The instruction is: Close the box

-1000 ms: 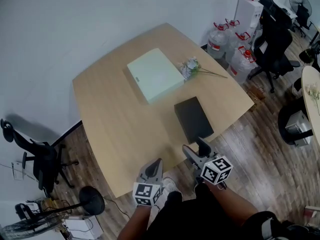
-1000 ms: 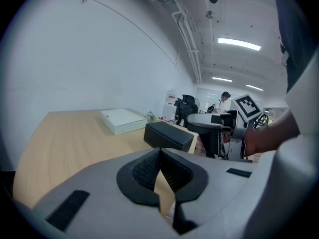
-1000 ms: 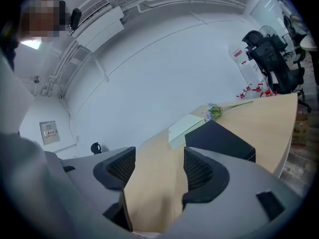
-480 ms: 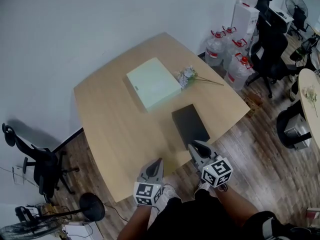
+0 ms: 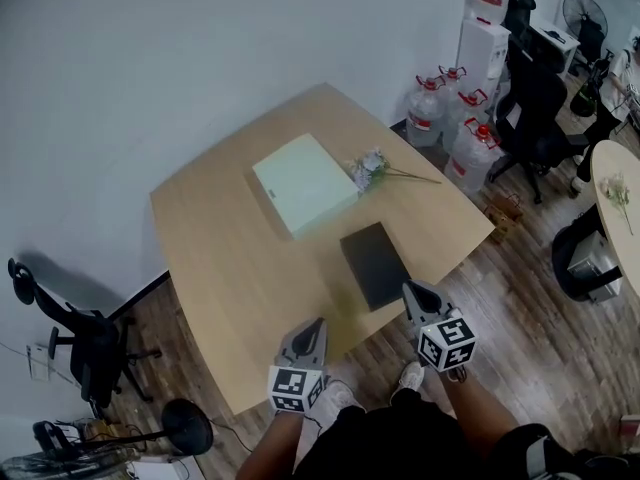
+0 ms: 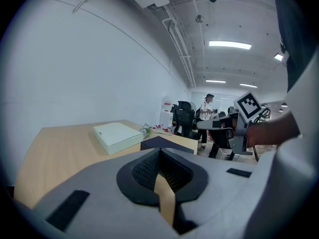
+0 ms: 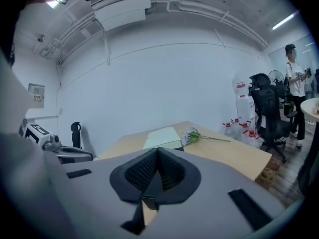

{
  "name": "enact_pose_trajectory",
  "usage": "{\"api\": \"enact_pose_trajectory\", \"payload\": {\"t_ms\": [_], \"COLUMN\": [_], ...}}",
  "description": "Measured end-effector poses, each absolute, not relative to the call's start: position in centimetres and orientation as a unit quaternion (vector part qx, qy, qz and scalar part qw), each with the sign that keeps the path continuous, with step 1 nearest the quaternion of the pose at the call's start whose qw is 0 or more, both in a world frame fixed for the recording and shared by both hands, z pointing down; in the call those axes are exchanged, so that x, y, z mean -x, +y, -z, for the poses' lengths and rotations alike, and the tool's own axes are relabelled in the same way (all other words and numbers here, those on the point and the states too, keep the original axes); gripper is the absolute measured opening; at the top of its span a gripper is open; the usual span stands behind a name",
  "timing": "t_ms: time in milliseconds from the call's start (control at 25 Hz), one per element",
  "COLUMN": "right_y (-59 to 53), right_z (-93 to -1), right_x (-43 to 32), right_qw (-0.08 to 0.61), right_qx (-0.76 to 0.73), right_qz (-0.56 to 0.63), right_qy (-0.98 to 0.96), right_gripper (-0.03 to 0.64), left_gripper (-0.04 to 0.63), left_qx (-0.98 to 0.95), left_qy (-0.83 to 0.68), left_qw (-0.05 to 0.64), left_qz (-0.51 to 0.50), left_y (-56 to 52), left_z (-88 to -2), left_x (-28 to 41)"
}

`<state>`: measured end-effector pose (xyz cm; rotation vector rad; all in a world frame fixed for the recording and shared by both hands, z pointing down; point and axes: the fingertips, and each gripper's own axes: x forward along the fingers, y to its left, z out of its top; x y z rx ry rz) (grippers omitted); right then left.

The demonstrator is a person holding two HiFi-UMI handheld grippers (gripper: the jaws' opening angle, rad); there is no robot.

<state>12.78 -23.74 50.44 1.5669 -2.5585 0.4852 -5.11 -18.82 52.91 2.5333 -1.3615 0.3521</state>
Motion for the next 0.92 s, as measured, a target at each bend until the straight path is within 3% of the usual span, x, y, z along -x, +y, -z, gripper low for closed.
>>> {"api": "enact_pose_trajectory", "payload": {"t_ms": [920], "right_y": [-23.9], "right_z": [-50.1], "right_x": [-15.2], "right_qw": [0.082], "right_qx": [-0.507], "right_qz": [-0.108], "right_qy": [-0.851], "right_gripper": [0.012], "left_gripper": [0.009], "left_qx": [-0.864], "left_qy": [-0.475], "left_qw": [0.117], "left_qz": [-0.119], "left_y": [-18.5], "left_z": [-52.5], "left_x": [1.8]}}
